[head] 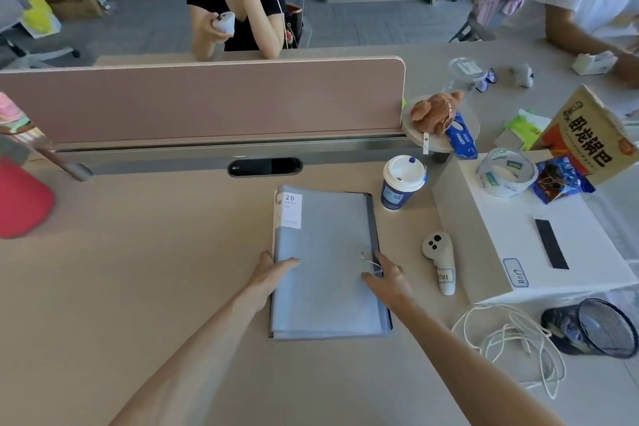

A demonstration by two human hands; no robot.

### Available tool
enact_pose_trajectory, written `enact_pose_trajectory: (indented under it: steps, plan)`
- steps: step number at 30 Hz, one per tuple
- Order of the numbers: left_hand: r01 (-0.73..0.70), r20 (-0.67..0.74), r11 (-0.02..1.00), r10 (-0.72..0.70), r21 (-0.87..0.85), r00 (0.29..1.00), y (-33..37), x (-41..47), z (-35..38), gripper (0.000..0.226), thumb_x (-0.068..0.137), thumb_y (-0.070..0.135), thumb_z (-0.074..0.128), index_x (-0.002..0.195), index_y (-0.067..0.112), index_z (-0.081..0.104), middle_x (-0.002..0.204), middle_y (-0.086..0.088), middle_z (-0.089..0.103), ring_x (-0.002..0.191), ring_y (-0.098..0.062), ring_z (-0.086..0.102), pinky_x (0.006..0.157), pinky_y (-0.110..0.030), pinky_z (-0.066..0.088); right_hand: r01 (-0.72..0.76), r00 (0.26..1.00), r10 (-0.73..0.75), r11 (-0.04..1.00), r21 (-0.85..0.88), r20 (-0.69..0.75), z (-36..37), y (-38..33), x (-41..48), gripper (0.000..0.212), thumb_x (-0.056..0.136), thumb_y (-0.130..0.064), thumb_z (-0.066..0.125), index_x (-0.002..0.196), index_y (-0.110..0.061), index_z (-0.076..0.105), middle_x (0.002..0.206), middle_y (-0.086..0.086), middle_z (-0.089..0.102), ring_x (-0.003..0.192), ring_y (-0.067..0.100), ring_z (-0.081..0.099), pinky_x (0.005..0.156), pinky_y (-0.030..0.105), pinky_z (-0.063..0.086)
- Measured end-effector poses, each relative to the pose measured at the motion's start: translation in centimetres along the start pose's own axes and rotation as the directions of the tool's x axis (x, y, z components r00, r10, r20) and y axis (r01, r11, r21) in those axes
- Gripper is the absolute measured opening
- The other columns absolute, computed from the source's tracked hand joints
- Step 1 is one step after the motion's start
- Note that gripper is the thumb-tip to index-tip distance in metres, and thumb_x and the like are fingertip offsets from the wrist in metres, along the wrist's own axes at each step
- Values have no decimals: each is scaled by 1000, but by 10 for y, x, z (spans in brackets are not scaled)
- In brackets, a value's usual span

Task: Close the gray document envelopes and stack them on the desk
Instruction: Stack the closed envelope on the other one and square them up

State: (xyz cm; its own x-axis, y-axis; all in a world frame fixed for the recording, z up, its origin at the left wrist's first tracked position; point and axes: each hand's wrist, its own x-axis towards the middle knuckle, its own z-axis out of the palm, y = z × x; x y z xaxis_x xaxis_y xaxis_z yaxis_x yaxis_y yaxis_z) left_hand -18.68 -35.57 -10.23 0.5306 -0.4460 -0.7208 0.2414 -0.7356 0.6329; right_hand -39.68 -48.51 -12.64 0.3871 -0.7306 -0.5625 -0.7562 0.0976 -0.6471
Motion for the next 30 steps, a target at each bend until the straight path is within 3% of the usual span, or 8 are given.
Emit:
enact_pose_trajectory:
  steps: [3, 7, 11, 14, 17, 20, 25, 30]
  plan:
    - [10, 34, 999, -8, -39, 999, 2, -1, -1, 52, 71, 37, 76, 112, 11, 56, 102, -3, 68, 89, -17, 66, 69, -29, 48, 1, 1000, -1, 1000, -7, 15, 0, 2, -1, 67, 83, -28, 61, 145, -25, 34, 127, 10, 48, 95, 16, 50, 86, 28, 43]
    - [-17, 76, 995, 25, -95, 997, 4, -7, -3, 28, 77, 25, 74, 100, 17, 61, 98, 0, 68, 87, -13, 64, 67, -25, 46, -20, 999, 19, 998, 54, 28, 1, 10, 4, 73, 74, -39, 61, 142, -29, 38, 131, 6, 54, 105, 18, 58, 96, 38, 49]
    - [-50, 51, 982, 60, -185, 997, -3, -15, -16, 46, 68, 16, 76, 110, 4, 62, 99, -14, 73, 84, -27, 71, 67, -30, 54, -52, 998, 47, 979, 199, 28, 7, -6, -3, 66, 83, -31, 69, 140, -14, 40, 135, 3, 51, 117, 22, 54, 97, 33, 45]
    - [-119, 42, 971, 130, -207, 991, -9, -24, -36, 52, 62, 16, 76, 111, 6, 61, 102, -15, 73, 86, -29, 72, 71, -33, 57, -92, 995, 80, 956, 278, 55, 18, -21, -5, 84, 79, -37, 74, 146, -12, 29, 144, 4, 40, 126, 26, 48, 101, 35, 43]
    - [-180, 4, 953, 186, -244, 982, -13, -33, -66, 57, 61, 17, 76, 115, 10, 57, 103, -11, 72, 89, -27, 71, 72, -35, 56, -80, 992, 33, 909, 409, 119, 31, -45, -10, 74, 73, -27, 80, 135, -12, 43, 129, 4, 58, 107, 22, 62, 81, 30, 51]
    - [-300, -79, 931, 290, -207, 954, -14, -41, -99, 60, 60, 19, 74, 116, 14, 53, 103, -5, 70, 89, -21, 69, 74, -33, 54, 30, 998, -53, 883, 469, 36, 44, -79, -21, 61, 68, -16, 84, 121, -10, 53, 112, 7, 68, 96, 22, 68, 83, 36, 56]
    - [-469, -167, 881, 455, -61, 875, -6, -46, -145, 51, 73, 16, 73, 114, 22, 44, 98, 7, 63, 86, -9, 64, 69, -26, 49, 245, 967, -207, 917, 316, -149, 68, -129, -48, 62, 72, -32, 80, 116, -21, 38, 105, -4, 56, 93, 12, 59, 76, 29, 51]
    - [-565, -177, 825, 554, -14, 813, -5, -38, -175, 56, 70, 9, 75, 114, 23, 43, 103, 8, 62, 92, -7, 62, 67, -17, 45, 392, 891, -305, 891, 229, -337, 82, -154, -66, 59, 73, -22, 79, 114, -21, 37, 101, -7, 53, 86, 8, 56, 76, 31, 50]
